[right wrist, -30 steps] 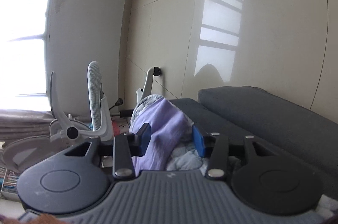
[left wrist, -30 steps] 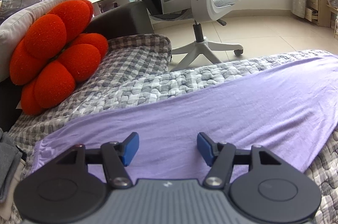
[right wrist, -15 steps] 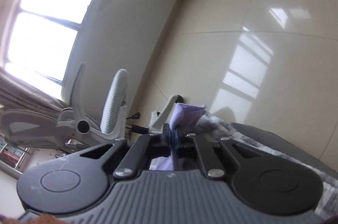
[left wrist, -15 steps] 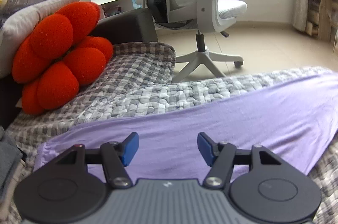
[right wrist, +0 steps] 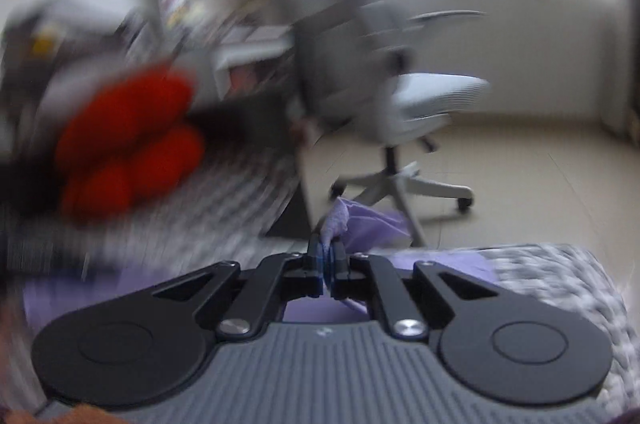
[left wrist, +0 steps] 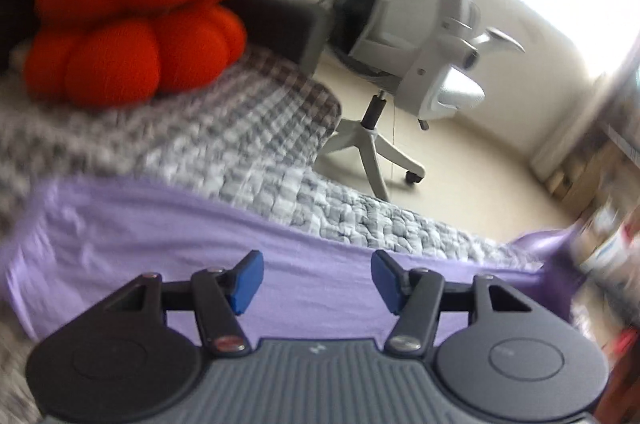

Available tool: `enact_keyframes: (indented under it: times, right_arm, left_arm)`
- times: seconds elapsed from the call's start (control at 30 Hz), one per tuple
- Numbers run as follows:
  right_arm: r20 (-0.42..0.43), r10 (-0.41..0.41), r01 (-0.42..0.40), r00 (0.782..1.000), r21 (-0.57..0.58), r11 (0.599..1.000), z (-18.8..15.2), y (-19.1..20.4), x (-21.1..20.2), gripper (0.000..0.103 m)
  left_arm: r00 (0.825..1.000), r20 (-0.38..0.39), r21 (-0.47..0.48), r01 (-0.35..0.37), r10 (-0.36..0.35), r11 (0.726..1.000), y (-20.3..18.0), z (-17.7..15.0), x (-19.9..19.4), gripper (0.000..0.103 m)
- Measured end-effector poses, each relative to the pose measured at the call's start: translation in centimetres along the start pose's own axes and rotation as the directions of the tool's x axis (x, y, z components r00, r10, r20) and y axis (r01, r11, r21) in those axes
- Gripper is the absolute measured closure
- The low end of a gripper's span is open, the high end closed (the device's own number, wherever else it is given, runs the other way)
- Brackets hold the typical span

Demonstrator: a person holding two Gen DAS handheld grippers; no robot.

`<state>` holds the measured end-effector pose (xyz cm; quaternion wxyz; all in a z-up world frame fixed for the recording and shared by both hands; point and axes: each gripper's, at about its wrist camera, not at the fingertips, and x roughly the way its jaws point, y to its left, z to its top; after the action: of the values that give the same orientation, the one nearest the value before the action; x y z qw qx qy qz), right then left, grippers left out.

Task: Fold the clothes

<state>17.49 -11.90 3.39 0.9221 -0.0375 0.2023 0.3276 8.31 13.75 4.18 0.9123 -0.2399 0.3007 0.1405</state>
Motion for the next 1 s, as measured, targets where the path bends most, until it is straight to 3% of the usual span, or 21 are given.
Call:
enact_keyframes:
  times: [0.1, 0.17, 0.37, 0.5, 0.6, 0.73, 0.83, 1.0]
  right_arm:
    - [-0.066, -0.047, 0.023, 0.997, -0.325, 0.945, -2.5, 6.3, 1.5, 0.097]
    - [-0.070, -0.056, 0.020, 0.996, -0.436, 0.900, -4.0, 7.8, 0.9, 0.097]
    - [-0.127, 0.018, -0.068, 0.992, -0.402, 0.913, -5.0, 7.5, 0.6, 0.092]
    - [-0.127, -0.008, -0.057, 0.992, -0.497, 0.866, -6.2, 9.1, 1.0, 0.089]
    - [-0.117, 0.005, -0.069, 0.993, -0.560, 0.826, -6.7, 10.0, 0.2, 0.069]
    - [-0.116, 0.030, -0.095, 0.993, -0.620, 0.779, -7.0, 10.8, -1.1, 0.066]
    - [-0.095, -0.022, -0.042, 0.995, -0.615, 0.788, -6.7, 10.2, -0.6, 0.066]
    - [-0.146, -0.003, -0.079, 0.989, -0.555, 0.828, -6.2, 9.0, 1.1, 0.066]
  left_arm:
    - [0.994, -0.058, -0.100, 0.081, -0.088, 0.992, 1.4, -0.1, 0.9, 0.043]
    - [0.988, -0.075, -0.150, 0.119, -0.132, 0.981, 1.7, -0.2, 1.2, 0.043]
    - [0.961, -0.118, -0.197, 0.226, -0.252, 0.954, 0.8, -0.5, 2.0, 0.042]
    - [0.953, -0.164, -0.219, 0.216, -0.255, 0.951, 0.6, -1.1, 3.0, 0.041]
    - [0.937, -0.204, -0.272, 0.226, -0.285, 0.936, 1.0, -1.5, 3.8, 0.040]
    - [0.936, -0.200, -0.274, 0.231, -0.291, 0.933, 1.0, -1.6, 3.7, 0.038]
    - [0.938, -0.195, -0.258, 0.233, -0.287, 0.937, 0.8, -1.7, 3.6, 0.037]
    - [0.933, -0.201, -0.249, 0.245, -0.297, 0.937, 0.6, -1.9, 3.8, 0.037]
